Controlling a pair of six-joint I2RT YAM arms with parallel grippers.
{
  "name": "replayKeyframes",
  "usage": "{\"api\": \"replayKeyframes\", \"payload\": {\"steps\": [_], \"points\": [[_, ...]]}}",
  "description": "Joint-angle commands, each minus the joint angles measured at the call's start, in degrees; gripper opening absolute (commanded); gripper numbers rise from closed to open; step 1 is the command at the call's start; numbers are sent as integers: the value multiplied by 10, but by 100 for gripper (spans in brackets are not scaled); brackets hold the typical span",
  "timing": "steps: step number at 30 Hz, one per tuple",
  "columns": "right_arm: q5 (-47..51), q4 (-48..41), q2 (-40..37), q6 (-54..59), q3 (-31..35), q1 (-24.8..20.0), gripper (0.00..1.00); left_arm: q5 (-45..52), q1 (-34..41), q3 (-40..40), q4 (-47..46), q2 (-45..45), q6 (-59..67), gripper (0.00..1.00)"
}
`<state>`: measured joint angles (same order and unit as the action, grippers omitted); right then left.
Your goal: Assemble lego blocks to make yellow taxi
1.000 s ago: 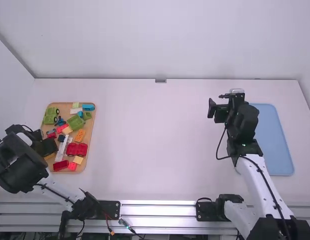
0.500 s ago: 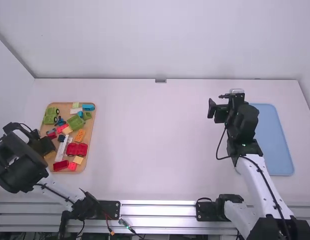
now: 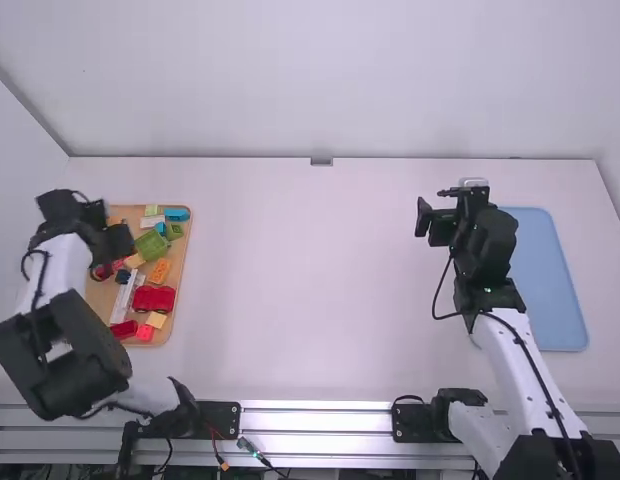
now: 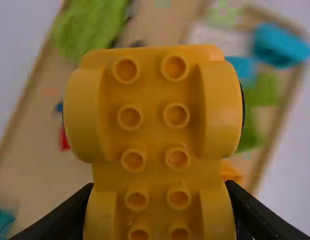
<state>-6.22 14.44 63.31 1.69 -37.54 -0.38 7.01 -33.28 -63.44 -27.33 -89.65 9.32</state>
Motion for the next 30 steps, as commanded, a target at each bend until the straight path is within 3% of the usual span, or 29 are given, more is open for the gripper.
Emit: {"api": "replayKeyframes", "payload": {"steps": [1,2,5,7,10,13,22,26,30], "points": [[0,1,3,-2,-22,0,99,12,102,46,18,66,68,13],[0,1,3,-2,-22,0,99,28,164,70,40,95,116,12],[0,-1,3,-2,-22,0,99,59,252,98,47,127,214,12],[0,-3,3,-2,-22,0,99,75,350,116,41,139,290,22],[0,-5,3,-2,-22,0,99,51,440,122,30,132,319,30],[0,-19,-4,-2,-22,0,99,-16,530,117,41,88,327,31],[0,-53,-48,-2,-22,0,99,-53,630,2,-18,-108,402,18],[0,-65,-68,-2,-22,0,99,-67,645,-61,-63,-184,407,17],[0,-75,-80,-2,-22,0,99,-12,645,-93,-85,-223,443,20]]}}
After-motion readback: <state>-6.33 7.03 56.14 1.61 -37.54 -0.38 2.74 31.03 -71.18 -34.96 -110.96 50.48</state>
